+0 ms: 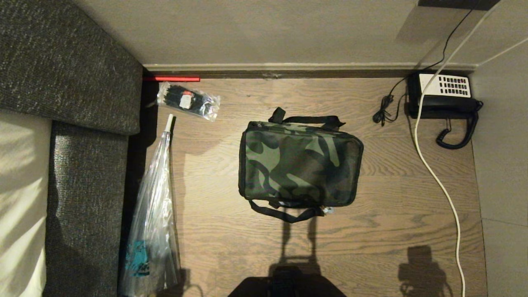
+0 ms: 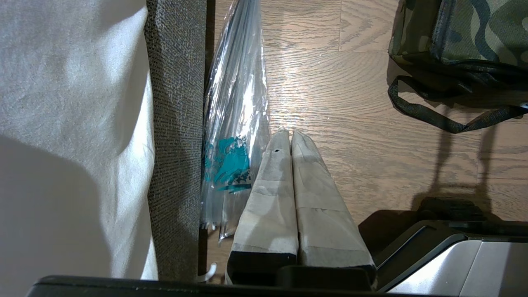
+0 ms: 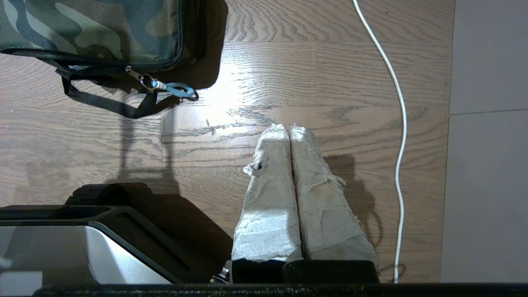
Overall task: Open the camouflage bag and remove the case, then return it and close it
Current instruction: Open the top of the storage box
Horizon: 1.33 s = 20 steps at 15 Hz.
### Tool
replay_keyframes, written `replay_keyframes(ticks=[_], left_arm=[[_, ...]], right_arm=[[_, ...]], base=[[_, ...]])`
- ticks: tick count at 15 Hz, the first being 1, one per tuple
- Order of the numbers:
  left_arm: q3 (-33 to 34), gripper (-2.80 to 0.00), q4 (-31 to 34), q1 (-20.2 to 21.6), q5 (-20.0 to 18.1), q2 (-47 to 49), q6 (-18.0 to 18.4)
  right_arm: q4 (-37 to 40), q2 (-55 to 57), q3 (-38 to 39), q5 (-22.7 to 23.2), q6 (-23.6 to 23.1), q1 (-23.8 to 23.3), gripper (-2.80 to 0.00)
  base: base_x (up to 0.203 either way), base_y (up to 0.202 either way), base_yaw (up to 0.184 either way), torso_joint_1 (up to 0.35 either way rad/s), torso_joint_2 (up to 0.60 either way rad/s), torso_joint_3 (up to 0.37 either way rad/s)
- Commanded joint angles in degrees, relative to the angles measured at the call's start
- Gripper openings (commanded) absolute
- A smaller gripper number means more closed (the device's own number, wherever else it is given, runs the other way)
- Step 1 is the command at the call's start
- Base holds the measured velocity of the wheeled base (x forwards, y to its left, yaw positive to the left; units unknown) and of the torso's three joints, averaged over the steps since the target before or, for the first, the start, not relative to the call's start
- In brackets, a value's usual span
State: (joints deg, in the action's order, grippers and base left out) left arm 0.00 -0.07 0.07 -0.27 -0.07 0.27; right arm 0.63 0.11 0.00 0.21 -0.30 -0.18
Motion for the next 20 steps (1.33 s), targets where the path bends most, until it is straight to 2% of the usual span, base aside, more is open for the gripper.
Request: replay_keyframes(ticks=[1,20], left_arm=[[0.1,-2.80,0.0,0.0,0.0,0.1,0.0],[0.1,-2.80,0.0,0.0,0.0,0.1,0.0]], right_arm=[[0.0,0.1,0.0,0.1,0.0,0.0,-2.80],[0.0,0.1,0.0,0.1,0.0,0.0,-2.80]], base=[[0.000,0.000,0.000,0.000,0.00,0.000],[0.000,0.000,0.000,0.000,0.00,0.000]])
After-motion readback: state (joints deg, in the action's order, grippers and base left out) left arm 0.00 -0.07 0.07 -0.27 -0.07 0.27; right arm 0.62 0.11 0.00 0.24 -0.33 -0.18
